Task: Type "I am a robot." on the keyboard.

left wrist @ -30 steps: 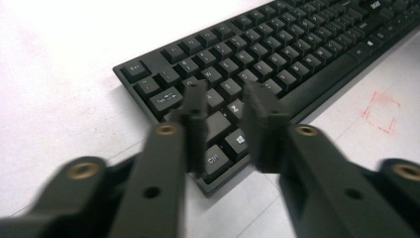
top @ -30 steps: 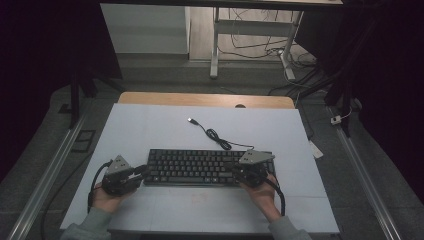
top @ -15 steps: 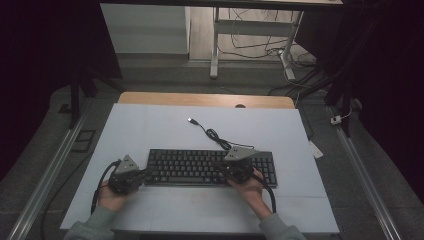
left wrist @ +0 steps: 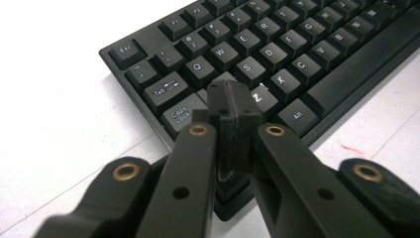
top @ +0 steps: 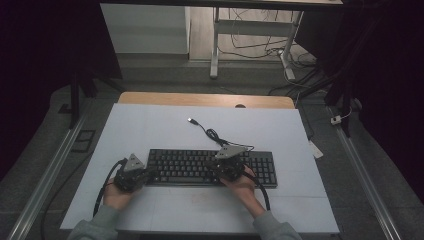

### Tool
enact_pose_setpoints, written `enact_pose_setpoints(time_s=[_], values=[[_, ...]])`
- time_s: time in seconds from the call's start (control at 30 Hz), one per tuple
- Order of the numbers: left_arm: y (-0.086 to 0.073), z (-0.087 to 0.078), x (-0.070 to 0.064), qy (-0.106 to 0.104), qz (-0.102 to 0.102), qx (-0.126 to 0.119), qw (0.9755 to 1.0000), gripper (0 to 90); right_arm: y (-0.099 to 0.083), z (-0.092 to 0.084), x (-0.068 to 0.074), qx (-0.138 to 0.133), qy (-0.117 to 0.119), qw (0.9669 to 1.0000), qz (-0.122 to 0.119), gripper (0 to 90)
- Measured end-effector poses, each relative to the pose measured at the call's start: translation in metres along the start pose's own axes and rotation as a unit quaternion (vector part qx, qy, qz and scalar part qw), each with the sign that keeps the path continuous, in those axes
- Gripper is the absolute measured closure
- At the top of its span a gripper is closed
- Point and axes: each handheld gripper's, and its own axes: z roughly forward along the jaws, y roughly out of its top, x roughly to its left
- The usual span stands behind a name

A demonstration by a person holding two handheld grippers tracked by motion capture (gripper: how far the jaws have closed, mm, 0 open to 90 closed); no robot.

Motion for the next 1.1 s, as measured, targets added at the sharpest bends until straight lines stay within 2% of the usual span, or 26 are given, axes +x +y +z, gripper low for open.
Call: enact_pose_setpoints(time_s=[0.37,0.77,1.1], values=[[-0.001,0.003,0.001,0.005,-0.001,0.003,1.0,88.8,0.005,0.014,0.002,0.009,0.003,0.9999,-0.002,89.5],[-0.002,0.003,0.001,0.004,-0.001,0.002,1.0,88.7,0.005,0.028,-0.001,0.029,-0.011,0.9995,0.007,89.5],[-0.002,0.003,0.002,0.004,-0.002,0.001,1.0,88.6,0.009,0.037,-0.001,0.033,-0.022,0.9992,0.006,89.4]])
